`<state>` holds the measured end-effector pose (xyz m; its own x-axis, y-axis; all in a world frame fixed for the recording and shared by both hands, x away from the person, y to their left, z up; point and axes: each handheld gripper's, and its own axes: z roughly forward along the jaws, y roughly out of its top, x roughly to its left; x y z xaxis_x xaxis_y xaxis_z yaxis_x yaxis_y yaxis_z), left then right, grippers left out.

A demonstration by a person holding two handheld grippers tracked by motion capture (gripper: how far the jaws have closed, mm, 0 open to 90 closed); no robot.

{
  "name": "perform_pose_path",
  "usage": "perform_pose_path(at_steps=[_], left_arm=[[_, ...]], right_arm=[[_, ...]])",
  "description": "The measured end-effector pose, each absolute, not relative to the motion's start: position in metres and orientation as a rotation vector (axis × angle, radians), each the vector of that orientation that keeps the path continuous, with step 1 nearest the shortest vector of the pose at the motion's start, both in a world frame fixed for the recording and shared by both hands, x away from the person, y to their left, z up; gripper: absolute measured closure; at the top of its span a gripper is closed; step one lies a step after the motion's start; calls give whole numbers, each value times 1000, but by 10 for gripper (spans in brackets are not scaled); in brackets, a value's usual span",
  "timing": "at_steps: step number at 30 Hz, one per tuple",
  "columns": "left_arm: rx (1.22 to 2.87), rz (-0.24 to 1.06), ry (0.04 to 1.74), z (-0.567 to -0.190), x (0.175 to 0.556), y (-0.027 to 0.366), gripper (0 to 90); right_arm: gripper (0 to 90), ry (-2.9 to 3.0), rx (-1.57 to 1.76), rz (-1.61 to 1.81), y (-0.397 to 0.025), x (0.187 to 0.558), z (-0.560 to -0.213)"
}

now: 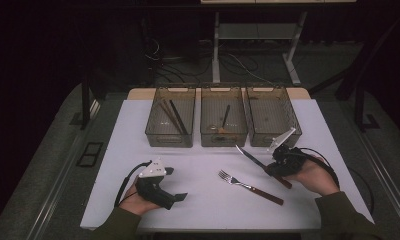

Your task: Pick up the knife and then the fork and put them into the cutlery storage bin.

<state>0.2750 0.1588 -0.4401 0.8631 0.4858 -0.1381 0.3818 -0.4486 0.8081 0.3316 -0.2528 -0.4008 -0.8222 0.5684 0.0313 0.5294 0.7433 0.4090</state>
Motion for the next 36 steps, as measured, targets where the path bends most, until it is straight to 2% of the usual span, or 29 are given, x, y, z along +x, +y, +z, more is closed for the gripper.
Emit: perform_pose_path(at_steps=[18, 36], left_arm=[[2085, 122, 634, -443, 277, 160, 5], [2081, 120, 639, -443, 278, 160, 5]], right_arm=[[776, 2713, 1042, 853, -283, 348, -384], [776, 2677, 1075, 856, -296, 375, -353]])
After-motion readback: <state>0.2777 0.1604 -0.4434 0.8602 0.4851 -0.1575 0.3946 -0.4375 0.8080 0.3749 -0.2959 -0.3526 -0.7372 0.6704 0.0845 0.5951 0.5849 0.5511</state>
